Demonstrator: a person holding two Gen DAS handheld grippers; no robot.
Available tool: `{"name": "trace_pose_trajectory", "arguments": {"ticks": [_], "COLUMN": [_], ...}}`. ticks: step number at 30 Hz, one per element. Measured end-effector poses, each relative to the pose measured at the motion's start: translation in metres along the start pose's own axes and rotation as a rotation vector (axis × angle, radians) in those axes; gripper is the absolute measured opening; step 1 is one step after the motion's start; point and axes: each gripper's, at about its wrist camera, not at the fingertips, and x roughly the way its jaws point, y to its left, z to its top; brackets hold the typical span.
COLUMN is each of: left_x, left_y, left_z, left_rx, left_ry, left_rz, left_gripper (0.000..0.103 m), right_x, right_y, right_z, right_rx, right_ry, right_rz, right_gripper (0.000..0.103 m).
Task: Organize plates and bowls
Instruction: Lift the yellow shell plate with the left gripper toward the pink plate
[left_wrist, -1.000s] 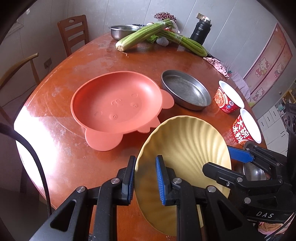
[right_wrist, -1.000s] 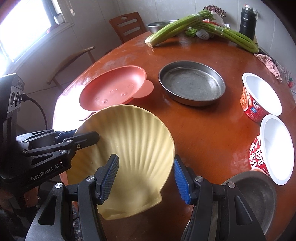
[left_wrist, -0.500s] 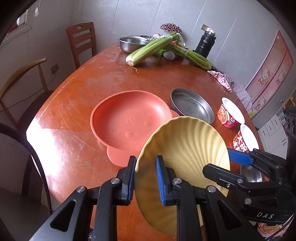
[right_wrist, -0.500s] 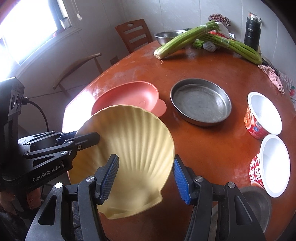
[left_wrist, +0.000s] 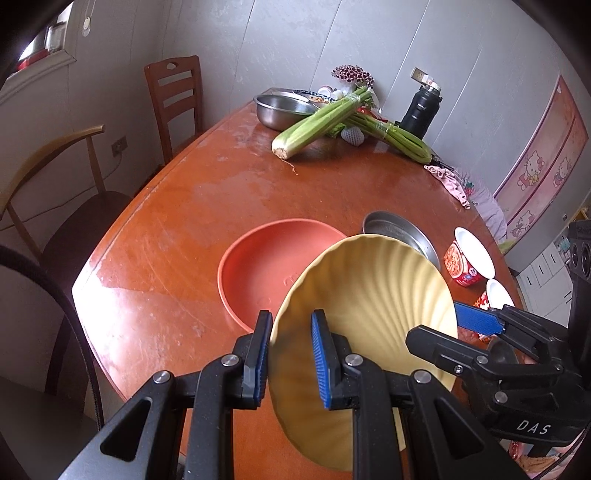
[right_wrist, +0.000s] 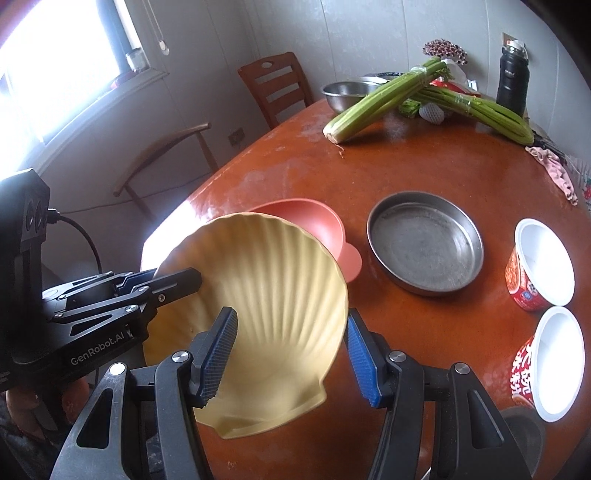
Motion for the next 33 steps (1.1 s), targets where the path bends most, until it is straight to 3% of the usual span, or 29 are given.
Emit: {"name": "trace_pose_trajectory", "arguments": {"ticks": [19,33], "left_x": [0.014,0.046], "left_y": [0.018,0.029], "left_z": [0.044,0.049], "left_rx": [0.040,0.035], "left_ry": [-0.009,0.032], "left_rz": [0.019,0.017], "left_gripper": [0.022,0.022], "right_x": [0.022,0.049], "right_y": [0.004,-0.006], "right_z": [0.040,0.048], "right_rx": [0.039,0.069], "right_ry": [-0.019,0.008], "right_rz": [-0.003,-0.032], "right_gripper": [0.060,0.060]}}
